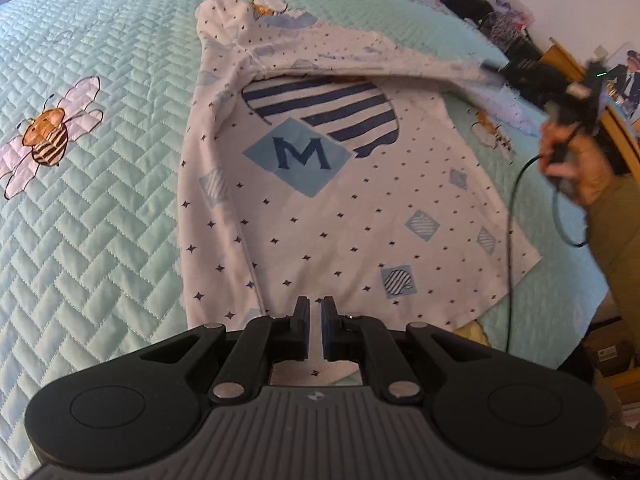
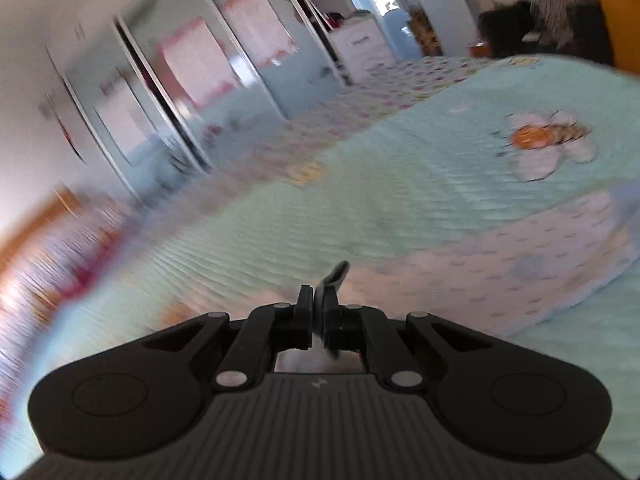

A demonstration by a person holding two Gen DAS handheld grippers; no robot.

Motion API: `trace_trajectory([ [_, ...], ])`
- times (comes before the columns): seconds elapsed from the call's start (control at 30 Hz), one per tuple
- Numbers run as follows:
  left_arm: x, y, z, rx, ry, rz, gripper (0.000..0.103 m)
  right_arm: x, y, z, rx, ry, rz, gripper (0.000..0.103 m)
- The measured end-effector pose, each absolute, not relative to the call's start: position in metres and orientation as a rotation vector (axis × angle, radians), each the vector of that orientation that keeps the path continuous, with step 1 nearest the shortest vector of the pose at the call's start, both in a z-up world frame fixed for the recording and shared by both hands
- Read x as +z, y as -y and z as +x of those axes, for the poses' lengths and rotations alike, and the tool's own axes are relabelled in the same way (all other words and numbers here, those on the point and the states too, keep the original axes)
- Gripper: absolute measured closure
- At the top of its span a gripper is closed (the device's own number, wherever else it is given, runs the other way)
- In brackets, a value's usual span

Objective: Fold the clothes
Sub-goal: 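Open the right gripper to release the cuff while the left gripper opens on the hem, then move the right gripper beside the left gripper along the garment's folded edge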

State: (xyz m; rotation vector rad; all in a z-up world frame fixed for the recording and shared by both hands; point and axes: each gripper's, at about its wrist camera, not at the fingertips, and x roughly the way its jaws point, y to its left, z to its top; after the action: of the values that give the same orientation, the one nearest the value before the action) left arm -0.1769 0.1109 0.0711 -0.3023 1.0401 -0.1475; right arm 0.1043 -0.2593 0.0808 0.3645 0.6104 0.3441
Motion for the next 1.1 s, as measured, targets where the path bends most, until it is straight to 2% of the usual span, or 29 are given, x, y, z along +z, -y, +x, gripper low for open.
trace_trajectory([
  [0.1, 0.077, -0.115, -0.184, -0.166, -1.005, -0.335, 0.098, 0.058, 0.265, 0.118, 0.244, -0.683, 0.32, 0.093],
  [0.13, 0.078, -0.117, -0.186, -0.164, -0.997, -0.34, 0.096, 0.055, 0.272, 0.119, 0.202, -0.686, 0.352, 0.087],
  [0.17, 0.08, -0.119, -0.189, -0.16, -0.993, -0.341, 0.095, 0.052, 0.278, 0.12, 0.162, -0.688, 0.386, 0.073],
  [0.23, 0.082, -0.123, -0.193, -0.151, -0.984, -0.346, 0.095, 0.052, 0.289, 0.119, 0.149, -0.685, 0.484, 0.059],
  [0.4, 0.093, -0.161, -0.206, -0.069, -0.914, -0.453, 0.094, 0.095, 0.246, 0.067, 0.424, -0.647, 0.499, 0.058],
  [0.47, 0.098, -0.174, -0.208, -0.016, -0.9, -0.467, 0.093, 0.092, 0.202, 0.037, 0.701, -0.786, 0.52, 0.057],
  [0.57, 0.104, -0.186, -0.216, 0.023, -0.881, -0.488, 0.093, 0.06, 0.128, -0.017, 0.98, -1.047, 0.492, 0.057],
  [0.7, 0.108, -0.193, -0.227, 0.039, -0.872, -0.493, 0.092, 0.017, 0.073, -0.061, 1.03, -1.213, 0.467, 0.057],
  [0.8, 0.108, -0.195, -0.229, 0.034, -0.868, -0.506, 0.089, 0.003, 0.059, -0.064, 1.02, -1.254, 0.542, 0.057],
  [0.87, 0.106, -0.196, -0.229, 0.039, -0.873, -0.508, 0.081, 0.002, 0.053, -0.067, 1.019, -1.254, 0.548, 0.057],
  [1.1, 0.096, -0.198, -0.227, 0.067, -0.898, -0.53, 0.08, 0.011, 0.03, -0.074, 1.021, -1.247, 0.491, 0.057],
])
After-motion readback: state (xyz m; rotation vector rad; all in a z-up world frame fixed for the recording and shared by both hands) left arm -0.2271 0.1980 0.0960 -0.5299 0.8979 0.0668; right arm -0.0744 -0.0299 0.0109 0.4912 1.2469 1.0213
